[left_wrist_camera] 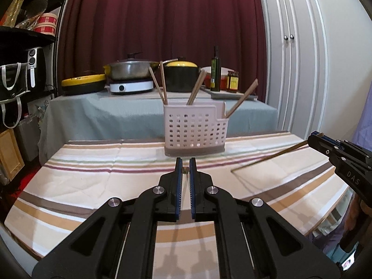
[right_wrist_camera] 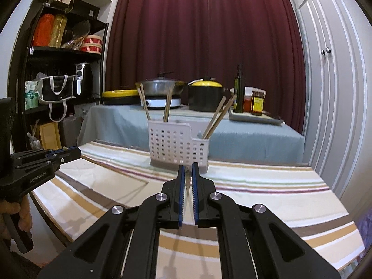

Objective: Organize utensils
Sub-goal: 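Lift both chopsticks off the tablecloth and raise them upright, then carry both upright chopsticks over the white caddy and lower them in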

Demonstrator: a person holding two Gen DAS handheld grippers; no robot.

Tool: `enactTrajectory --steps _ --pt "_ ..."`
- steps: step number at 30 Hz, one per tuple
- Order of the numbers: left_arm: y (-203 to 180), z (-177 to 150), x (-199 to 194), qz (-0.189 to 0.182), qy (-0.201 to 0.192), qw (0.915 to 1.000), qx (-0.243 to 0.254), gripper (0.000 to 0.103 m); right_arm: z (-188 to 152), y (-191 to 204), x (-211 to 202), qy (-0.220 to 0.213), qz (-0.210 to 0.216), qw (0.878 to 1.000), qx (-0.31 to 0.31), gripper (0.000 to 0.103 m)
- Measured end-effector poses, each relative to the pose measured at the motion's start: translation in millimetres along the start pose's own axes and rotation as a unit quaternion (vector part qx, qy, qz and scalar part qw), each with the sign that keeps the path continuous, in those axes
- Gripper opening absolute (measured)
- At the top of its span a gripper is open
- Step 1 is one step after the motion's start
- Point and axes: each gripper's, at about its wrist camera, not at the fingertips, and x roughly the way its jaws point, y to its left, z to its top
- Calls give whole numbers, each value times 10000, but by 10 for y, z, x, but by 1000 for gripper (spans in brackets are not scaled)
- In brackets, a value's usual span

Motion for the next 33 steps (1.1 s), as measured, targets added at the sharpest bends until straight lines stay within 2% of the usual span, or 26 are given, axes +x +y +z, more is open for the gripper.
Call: enactTrajectory --steps 5,11,33 --pt "33 177 -102 -4 -103 9999 -60 6 139 -16 -24 -106 -35 9999 4 7" --pt "81 359 -151 58 -164 9998 -25 6 274 -34 54 2 -27 10000 25 7" --pt "292 708 284 243 -187 9994 -152 7 608 -131 499 42 -18 10000 -21 7"
